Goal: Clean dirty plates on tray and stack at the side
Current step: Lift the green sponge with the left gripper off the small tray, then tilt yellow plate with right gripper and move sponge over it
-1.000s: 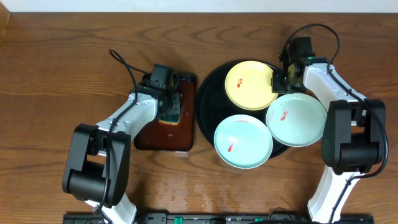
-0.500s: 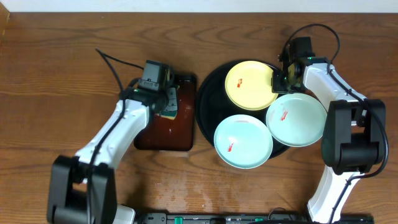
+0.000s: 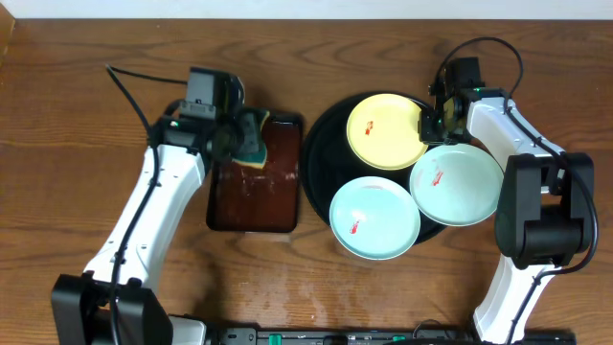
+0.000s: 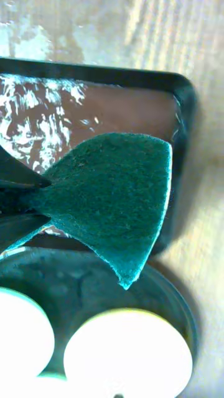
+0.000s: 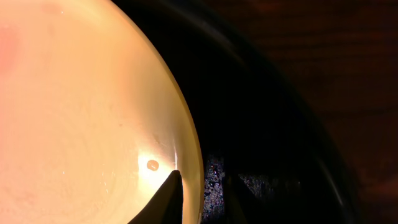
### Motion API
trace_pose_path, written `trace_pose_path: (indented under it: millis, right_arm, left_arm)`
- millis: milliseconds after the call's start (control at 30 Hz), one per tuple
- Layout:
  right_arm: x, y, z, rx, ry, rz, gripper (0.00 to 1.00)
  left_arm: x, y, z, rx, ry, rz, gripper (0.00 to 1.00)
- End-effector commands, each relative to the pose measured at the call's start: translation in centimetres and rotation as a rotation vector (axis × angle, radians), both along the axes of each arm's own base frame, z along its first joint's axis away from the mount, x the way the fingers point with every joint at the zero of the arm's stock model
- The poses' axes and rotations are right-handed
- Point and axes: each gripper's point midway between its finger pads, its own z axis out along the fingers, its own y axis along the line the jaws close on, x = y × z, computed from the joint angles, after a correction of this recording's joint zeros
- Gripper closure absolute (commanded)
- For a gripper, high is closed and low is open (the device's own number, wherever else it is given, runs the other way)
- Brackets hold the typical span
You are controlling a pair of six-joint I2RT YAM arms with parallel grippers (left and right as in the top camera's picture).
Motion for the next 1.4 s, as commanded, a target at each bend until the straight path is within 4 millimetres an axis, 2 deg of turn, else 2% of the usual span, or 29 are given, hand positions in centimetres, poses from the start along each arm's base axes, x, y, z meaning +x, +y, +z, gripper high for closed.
trace_pose_path:
  millis: [0,100,200,333,933,1100,1367]
  right_arm:
    - [-0.1,0.1,-0.3,-0.011,0.002,0.009,0.8]
    - [-0.1,0.1,-0.4,-0.011,0.0,0.009,0.9]
    - [-0.1,0.1,-0.4,-0.01,0.001,0.009,0.99]
    - [-0.1,0.1,-0.4,-0.01,0.001,0.009,0.99]
    - [0.2,0.2,-0.3,-0.003,-0.011,0.011,0.99]
    - [0.1,1.2,-0.2,0.049,-0.008,0.037,0.99]
    - [-0.3,3.2,0.2,0.131,-0.023,0.207,0.99]
  left_arm:
    - [0.7,-0.9,2.1,-0.034,-0.057,-0.047,0.93]
    - [1.1,-1.4,1.9,-0.031,-0.065,-0.055,0.93]
    - [1.6,-0.6,1.7,0.012,-0.081,-0.03,0.93]
    - [2.2,0.6,1.7,0.075,-0.104,0.012,0.93]
    - [2.0,0.8,1.4,0.082,-0.088,0.049,0.93]
    - [1.8,0.9,1.3,0.083,-0.082,0.048,0.93]
    - [1.8,0.9,1.3,0.106,-0.089,0.008,0.93]
